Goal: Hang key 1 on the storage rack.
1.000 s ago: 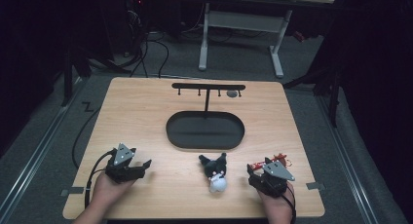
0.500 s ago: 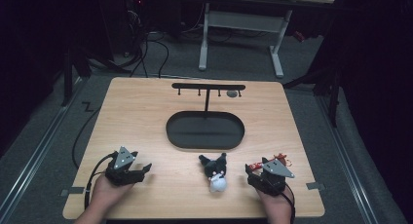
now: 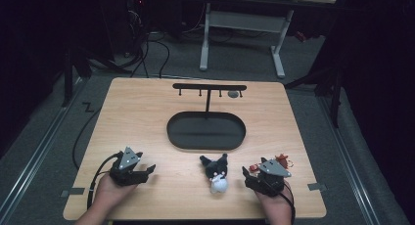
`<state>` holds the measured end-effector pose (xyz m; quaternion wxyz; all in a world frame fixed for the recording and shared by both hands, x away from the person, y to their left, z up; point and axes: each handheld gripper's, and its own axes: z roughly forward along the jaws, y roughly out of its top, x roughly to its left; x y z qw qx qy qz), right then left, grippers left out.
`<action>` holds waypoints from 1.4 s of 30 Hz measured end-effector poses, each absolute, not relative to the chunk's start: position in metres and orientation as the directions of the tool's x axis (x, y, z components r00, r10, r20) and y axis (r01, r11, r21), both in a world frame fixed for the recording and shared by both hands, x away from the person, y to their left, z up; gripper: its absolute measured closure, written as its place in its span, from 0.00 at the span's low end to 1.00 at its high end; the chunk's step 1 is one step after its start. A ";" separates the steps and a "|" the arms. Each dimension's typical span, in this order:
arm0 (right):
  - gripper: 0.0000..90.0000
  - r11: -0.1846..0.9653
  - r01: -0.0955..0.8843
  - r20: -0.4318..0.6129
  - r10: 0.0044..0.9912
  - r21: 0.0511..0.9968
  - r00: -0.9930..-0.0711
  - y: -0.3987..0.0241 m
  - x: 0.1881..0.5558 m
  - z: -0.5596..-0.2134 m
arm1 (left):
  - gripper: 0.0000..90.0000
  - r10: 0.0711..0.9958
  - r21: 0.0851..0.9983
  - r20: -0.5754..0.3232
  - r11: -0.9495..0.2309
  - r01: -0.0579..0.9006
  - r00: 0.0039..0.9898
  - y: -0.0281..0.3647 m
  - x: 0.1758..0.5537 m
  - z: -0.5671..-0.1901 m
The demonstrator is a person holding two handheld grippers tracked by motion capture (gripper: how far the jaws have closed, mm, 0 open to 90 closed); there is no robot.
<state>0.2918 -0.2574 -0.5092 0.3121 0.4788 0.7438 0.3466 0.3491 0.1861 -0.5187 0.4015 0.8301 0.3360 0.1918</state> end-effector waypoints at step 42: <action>0.23 0.292 0.797 0.018 0.935 0.529 -0.355 -0.251 0.305 -0.490 | 0.19 0.662 0.802 0.094 -0.493 0.337 0.744 0.178 0.346 -0.519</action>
